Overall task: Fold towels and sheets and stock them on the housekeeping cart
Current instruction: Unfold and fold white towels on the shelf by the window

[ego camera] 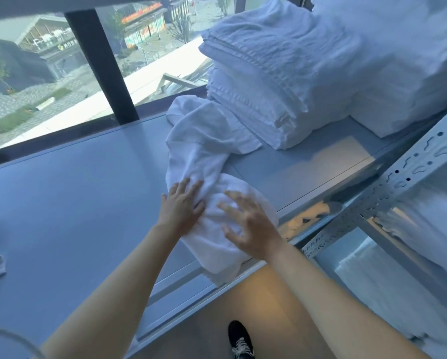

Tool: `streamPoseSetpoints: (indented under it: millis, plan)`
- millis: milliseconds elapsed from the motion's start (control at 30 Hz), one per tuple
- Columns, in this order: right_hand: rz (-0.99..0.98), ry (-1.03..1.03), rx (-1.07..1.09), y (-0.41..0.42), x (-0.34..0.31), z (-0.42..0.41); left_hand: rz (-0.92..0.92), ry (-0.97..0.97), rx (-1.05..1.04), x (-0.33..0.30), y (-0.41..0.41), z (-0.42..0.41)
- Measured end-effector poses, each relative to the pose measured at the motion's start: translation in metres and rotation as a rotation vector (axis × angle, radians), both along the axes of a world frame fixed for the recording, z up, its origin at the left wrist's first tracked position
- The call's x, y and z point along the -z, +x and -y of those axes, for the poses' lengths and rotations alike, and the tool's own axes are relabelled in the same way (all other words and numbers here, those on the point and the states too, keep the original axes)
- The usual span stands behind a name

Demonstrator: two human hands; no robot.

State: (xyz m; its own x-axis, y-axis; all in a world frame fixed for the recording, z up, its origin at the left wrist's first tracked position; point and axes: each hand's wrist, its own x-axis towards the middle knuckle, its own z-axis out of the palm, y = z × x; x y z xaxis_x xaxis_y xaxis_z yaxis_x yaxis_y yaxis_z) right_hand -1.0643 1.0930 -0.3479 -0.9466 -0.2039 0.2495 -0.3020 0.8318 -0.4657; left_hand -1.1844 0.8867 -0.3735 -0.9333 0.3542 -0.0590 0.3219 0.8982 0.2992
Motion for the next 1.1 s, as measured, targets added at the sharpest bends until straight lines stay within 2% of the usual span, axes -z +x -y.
streamPoseSetpoints:
  millis: [67,200,433,533,667,767,867,1000,1100]
  plan:
    - [-0.052,0.000,0.029,-0.019,-0.010,0.002,0.003,-0.011,-0.021,0.000,0.012,0.015]
    - [-0.008,0.049,0.059,-0.068,-0.018,0.017,-0.009,0.004,-0.063,0.001,0.043,0.046]
    - [0.224,0.233,-0.026,-0.147,-0.003,0.069,0.013,0.005,-0.220,0.000,0.100,0.111]
    - [0.310,0.271,-0.079,-0.157,0.011,0.101,0.032,0.004,-0.284,-0.004,0.127,0.140]
    - [0.257,0.277,-0.150,-0.142,0.030,0.142,-0.006,0.016,-0.333,-0.017,0.154,0.168]
    - [0.221,0.254,-0.217,-0.127,0.038,0.152,-0.163,0.077,-0.341,-0.029,0.148,0.179]
    - [0.230,0.214,-0.286,-0.111,0.038,0.142,-0.210,0.074,-0.351,-0.040,0.124,0.183]
    - [0.248,0.129,-0.305,-0.095,0.031,0.105,-0.146,0.029,-0.375,-0.047,0.080,0.180]
    - [0.247,0.179,-0.199,-0.094,0.025,0.062,-0.040,0.017,-0.365,-0.046,0.060,0.163]
